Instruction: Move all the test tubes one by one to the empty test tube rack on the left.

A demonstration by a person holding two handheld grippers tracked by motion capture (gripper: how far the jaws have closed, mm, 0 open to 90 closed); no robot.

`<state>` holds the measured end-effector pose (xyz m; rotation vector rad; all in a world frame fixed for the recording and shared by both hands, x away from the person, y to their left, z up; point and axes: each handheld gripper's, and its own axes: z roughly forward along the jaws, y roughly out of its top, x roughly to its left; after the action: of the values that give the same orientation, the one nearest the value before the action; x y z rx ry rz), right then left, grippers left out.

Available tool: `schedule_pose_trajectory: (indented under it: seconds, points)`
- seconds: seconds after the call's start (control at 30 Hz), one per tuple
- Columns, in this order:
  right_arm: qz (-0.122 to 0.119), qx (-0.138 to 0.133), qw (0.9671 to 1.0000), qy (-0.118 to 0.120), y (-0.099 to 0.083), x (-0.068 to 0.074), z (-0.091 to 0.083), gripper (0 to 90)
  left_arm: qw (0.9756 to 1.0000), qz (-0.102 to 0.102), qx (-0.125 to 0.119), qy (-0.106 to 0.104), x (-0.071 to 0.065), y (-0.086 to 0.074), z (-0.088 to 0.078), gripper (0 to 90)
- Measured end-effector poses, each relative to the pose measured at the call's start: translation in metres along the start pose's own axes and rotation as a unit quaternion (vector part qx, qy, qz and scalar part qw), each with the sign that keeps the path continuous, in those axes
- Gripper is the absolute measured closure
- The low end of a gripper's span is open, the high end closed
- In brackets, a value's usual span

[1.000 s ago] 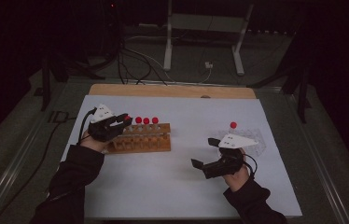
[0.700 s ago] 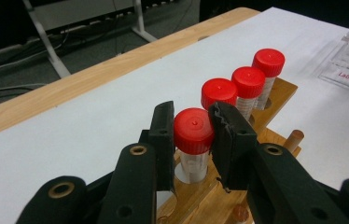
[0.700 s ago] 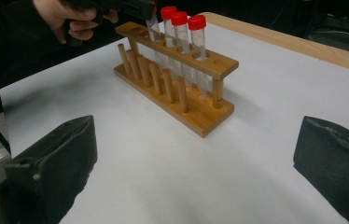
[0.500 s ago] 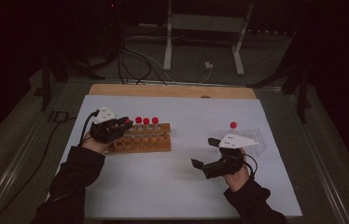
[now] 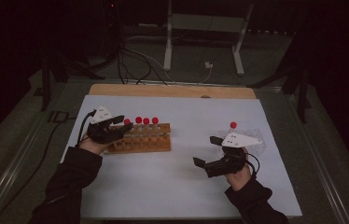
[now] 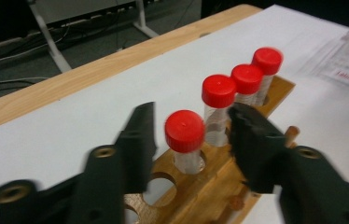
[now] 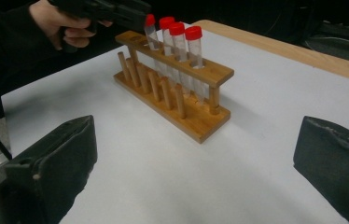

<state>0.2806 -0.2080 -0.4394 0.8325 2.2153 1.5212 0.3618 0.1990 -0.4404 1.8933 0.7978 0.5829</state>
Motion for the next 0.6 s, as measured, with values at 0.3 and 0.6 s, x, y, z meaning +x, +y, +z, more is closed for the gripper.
schedule_pose_trajectory:
  seconds: [0.3,0.6]
  points:
    - [-0.001,-0.024,0.9993,-0.030,0.009,-0.010,-0.015,0.0,0.9997,0.009,-0.010,-0.022,-0.011,-0.001,-0.022,15.1]
    - [0.011,-0.036,0.9962,-0.079,0.010,-0.031,-0.032,0.0,0.9950,0.028,-0.029,-0.091,-0.030,-0.012,-0.037,2.2]
